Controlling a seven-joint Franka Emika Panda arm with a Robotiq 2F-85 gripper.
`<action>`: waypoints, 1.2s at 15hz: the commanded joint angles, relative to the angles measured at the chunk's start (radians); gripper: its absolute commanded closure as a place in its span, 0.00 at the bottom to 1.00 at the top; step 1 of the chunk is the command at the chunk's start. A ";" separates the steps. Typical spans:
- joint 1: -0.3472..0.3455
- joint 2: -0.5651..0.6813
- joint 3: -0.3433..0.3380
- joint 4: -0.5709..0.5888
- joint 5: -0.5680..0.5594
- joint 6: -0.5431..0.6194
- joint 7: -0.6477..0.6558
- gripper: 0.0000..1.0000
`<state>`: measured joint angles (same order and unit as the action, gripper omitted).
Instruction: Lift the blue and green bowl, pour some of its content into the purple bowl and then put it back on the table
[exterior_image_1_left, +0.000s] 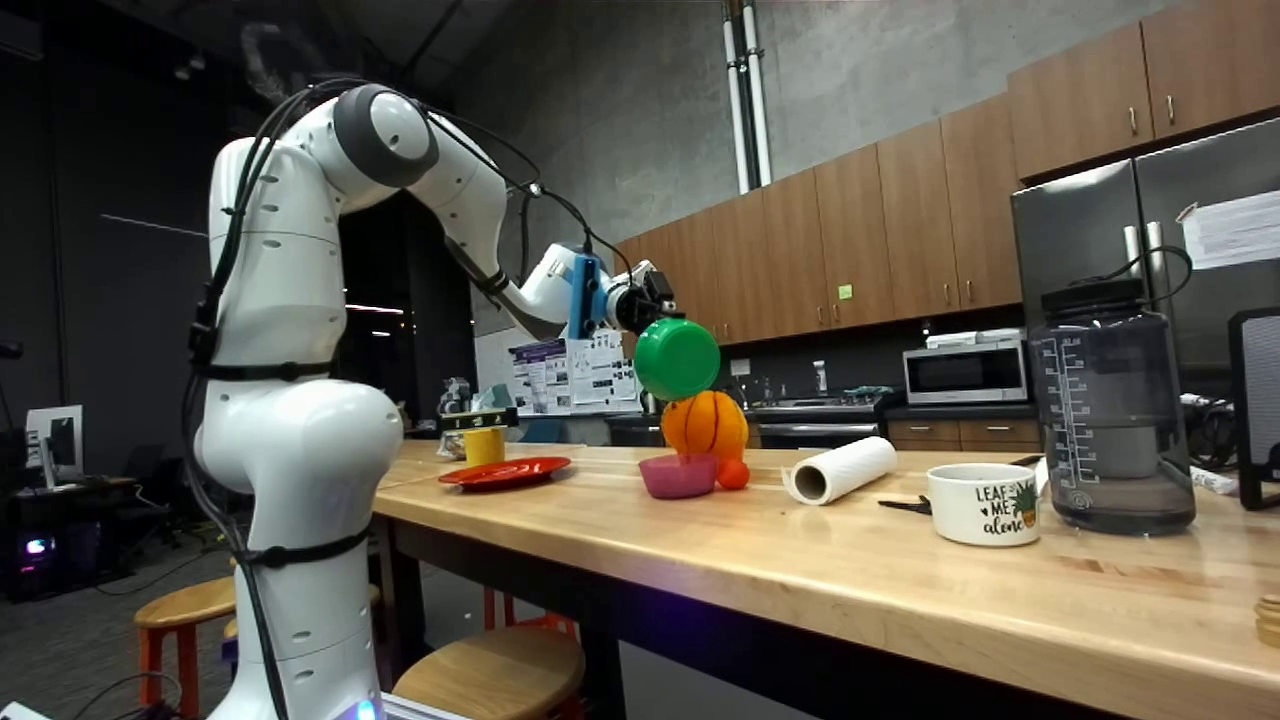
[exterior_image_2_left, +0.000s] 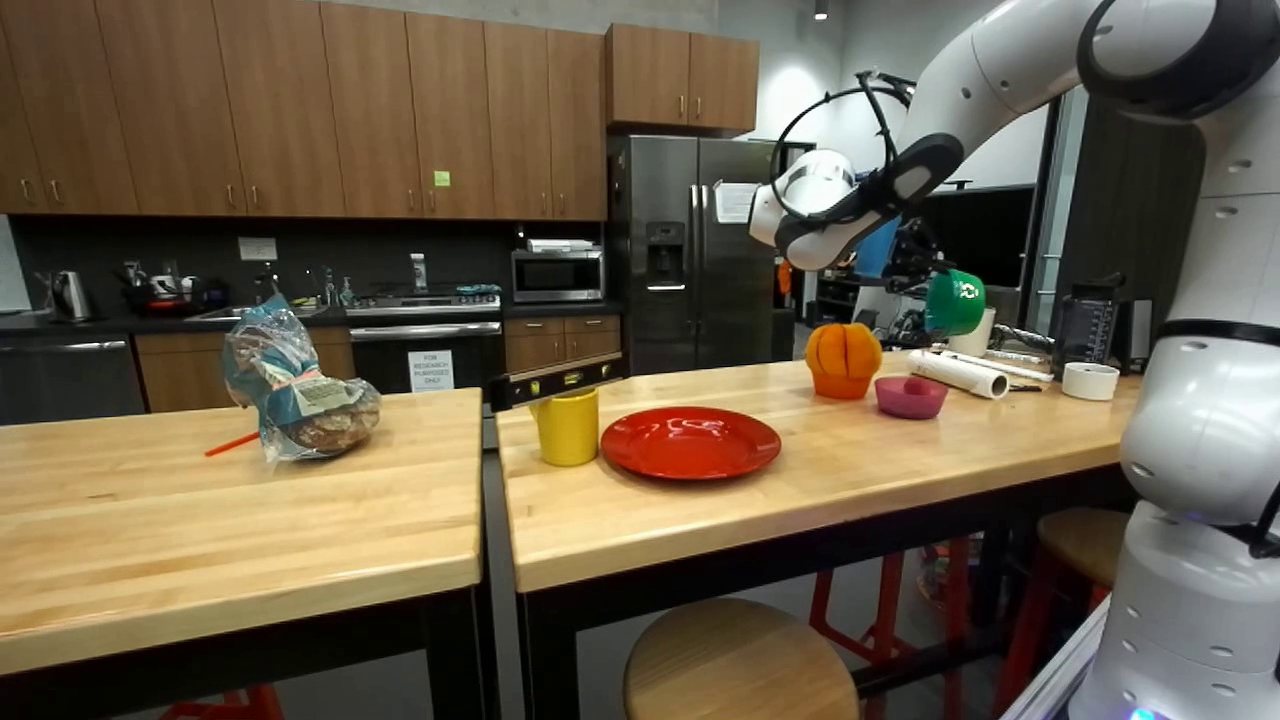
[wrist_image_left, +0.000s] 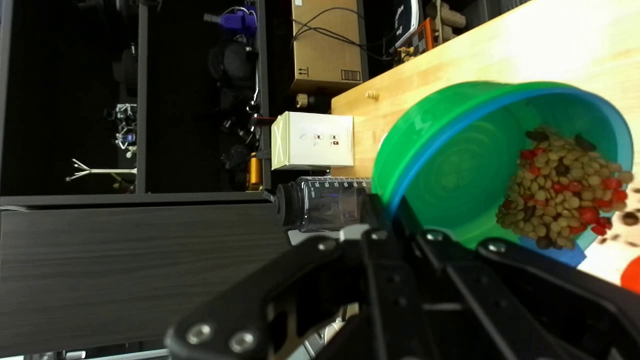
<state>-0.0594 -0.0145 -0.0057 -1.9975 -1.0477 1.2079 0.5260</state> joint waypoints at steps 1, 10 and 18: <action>0.015 0.014 -0.005 0.026 -0.039 -0.037 -0.033 0.98; 0.034 0.035 0.002 0.038 -0.089 -0.064 -0.064 0.98; 0.050 0.057 0.008 0.048 -0.129 -0.089 -0.097 0.98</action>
<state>-0.0181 0.0281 0.0005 -1.9749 -1.1479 1.1512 0.4684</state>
